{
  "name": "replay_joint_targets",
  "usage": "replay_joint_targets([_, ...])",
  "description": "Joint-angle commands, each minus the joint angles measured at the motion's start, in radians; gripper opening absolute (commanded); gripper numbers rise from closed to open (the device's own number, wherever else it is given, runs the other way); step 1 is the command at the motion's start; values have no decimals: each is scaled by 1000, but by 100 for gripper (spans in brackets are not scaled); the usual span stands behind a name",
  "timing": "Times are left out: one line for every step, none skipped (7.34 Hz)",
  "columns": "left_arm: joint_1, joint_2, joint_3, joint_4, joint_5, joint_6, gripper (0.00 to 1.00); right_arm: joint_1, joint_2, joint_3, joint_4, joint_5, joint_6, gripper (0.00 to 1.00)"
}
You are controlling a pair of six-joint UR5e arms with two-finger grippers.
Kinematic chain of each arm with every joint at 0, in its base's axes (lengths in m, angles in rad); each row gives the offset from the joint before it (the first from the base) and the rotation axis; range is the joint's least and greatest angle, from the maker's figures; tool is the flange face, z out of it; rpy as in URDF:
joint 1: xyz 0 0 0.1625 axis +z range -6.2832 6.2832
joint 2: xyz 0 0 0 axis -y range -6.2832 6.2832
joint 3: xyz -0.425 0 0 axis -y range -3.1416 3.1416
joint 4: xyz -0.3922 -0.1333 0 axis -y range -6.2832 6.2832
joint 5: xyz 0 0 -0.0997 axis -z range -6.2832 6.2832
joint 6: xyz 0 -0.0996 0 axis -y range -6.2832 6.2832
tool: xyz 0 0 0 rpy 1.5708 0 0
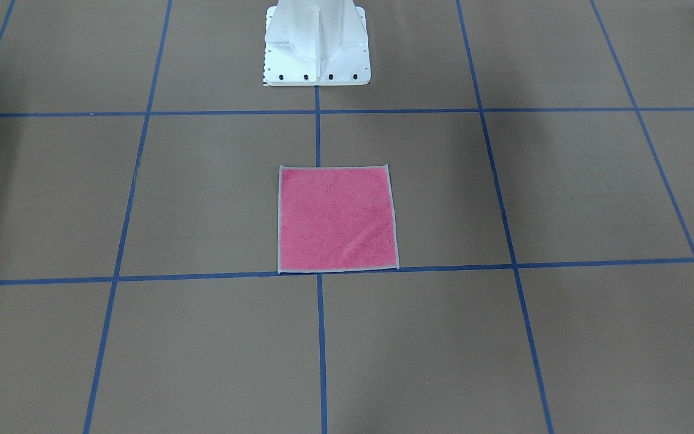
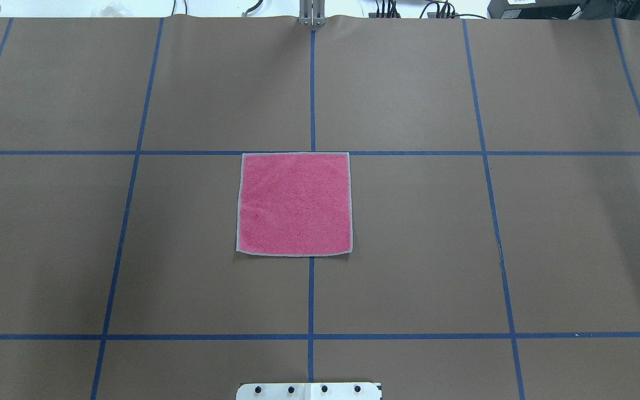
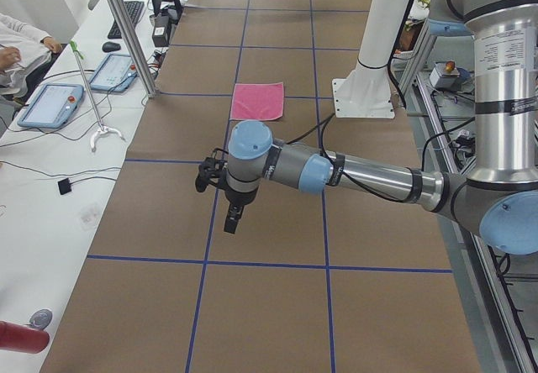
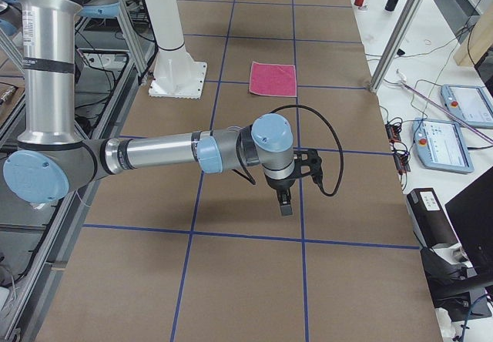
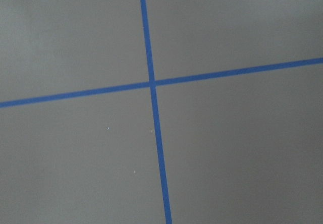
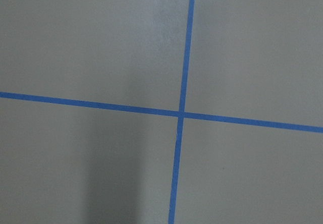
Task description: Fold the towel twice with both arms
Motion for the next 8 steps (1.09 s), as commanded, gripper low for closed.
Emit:
replay_joint_targets([16, -44, 17, -45, -65, 0, 100, -83, 7, 7, 162, 53, 279, 100])
replay_joint_targets([17, -39, 16, -79, -66, 2, 100, -159, 6, 4, 333, 45, 516, 100])
replay_joint_targets([34, -36, 19, -99, -128, -3, 100, -240, 6, 4, 488, 26, 727, 100])
replay_joint_targets([80, -36, 20, -99, -226, -18, 100, -323, 7, 9, 596, -26, 897, 100])
replay_joint_targets([152, -42, 10, -119, -249, -161, 100, -395, 7, 33, 638, -89, 1027, 100])
replay_joint_targets([222, -44, 8, -230, -234, -351, 100, -454, 7, 91, 639, -132, 1131, 100])
replay_joint_targets([288, -45, 7, -360, -176, -582, 100, -507, 6, 145, 639, -172, 1228, 100])
replay_joint_targets([383, -45, 6, -462, -75, -803, 100, -560, 4, 185, 639, -207, 1329, 100])
